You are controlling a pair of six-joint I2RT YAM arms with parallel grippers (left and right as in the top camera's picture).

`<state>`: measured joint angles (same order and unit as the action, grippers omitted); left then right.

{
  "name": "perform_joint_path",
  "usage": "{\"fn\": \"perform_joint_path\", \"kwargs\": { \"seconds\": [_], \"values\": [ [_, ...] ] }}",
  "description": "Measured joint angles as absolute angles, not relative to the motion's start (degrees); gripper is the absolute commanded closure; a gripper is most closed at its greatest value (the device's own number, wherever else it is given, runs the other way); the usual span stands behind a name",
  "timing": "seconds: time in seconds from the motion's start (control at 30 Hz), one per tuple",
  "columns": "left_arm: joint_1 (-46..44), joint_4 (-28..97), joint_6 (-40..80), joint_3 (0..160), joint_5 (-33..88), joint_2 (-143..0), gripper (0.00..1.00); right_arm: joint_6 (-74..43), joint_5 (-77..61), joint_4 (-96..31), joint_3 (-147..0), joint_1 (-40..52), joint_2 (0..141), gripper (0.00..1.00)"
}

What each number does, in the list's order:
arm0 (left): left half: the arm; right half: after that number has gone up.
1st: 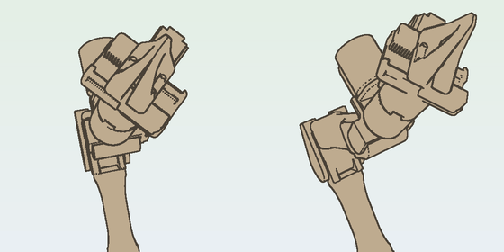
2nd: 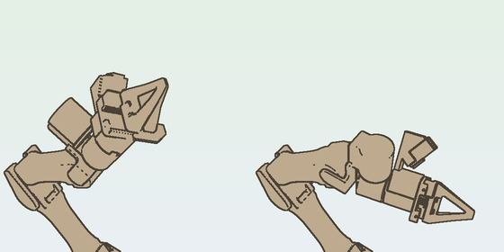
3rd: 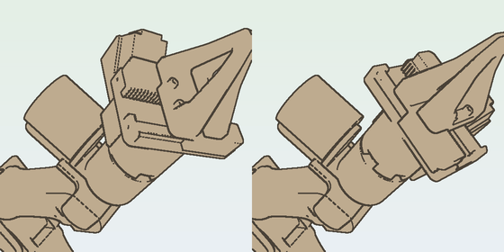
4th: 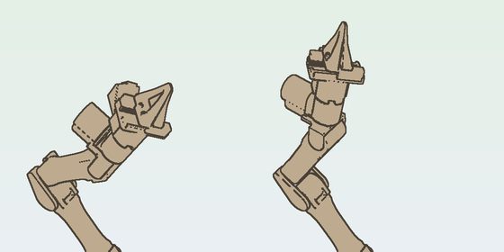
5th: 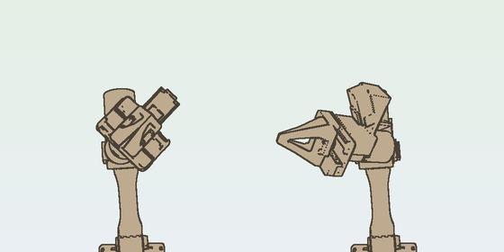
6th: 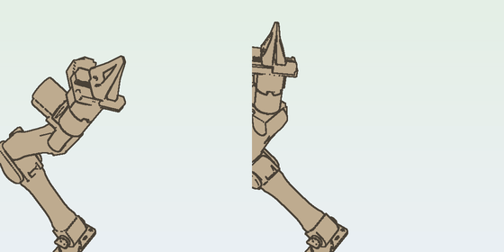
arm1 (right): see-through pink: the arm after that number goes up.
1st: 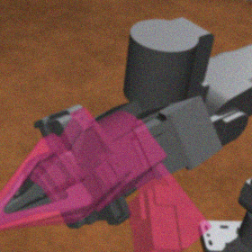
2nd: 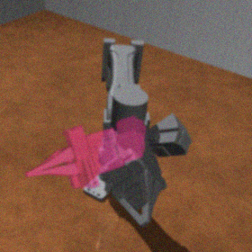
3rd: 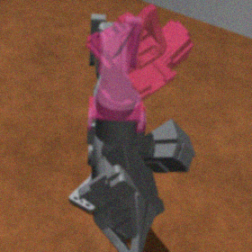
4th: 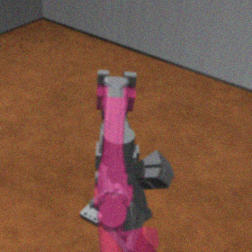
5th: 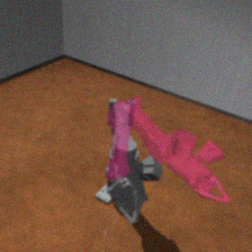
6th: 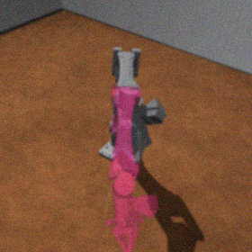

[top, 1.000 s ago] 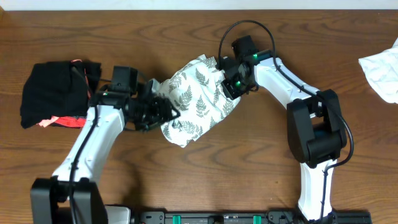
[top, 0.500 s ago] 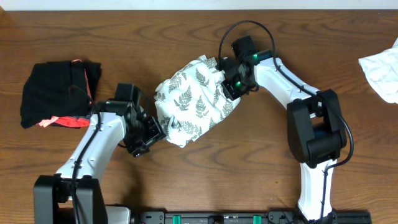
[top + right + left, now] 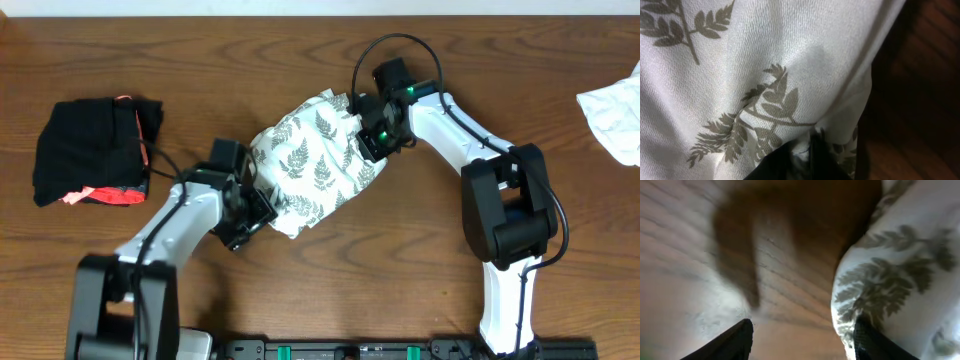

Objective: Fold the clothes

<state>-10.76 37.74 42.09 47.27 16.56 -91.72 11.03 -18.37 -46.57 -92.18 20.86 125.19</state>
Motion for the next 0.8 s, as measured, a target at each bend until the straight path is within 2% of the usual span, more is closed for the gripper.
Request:
{"fn": "perform_joint_path", "kwargs": {
  "seconds": [0.1,0.27,0.4,0.8],
  "values": [
    [-11.5,33.9,43.3,47.6,18.2,-94.3,0.35,11.0,-18.5,-46.7,-92.2,20.9,125.2,0.84],
    [-12.1,18.1,45.3,47.5,22.7,-95.8,0.35,11.0,-18.5,-46.8,-92.2,20.9,125.2,0.84],
    [-12.2,11.0,48.0,47.3,23.6,-97.0,0.35,11.0,-18.4,-46.8,-92.2,21.3,125.2,0.84],
    [-12.1,16.8,53.2,49.8,22.6,-99.0,0.35,11.3,-18.0,-46.9,-92.2,23.0,125.2,0.84]
  ]
}}
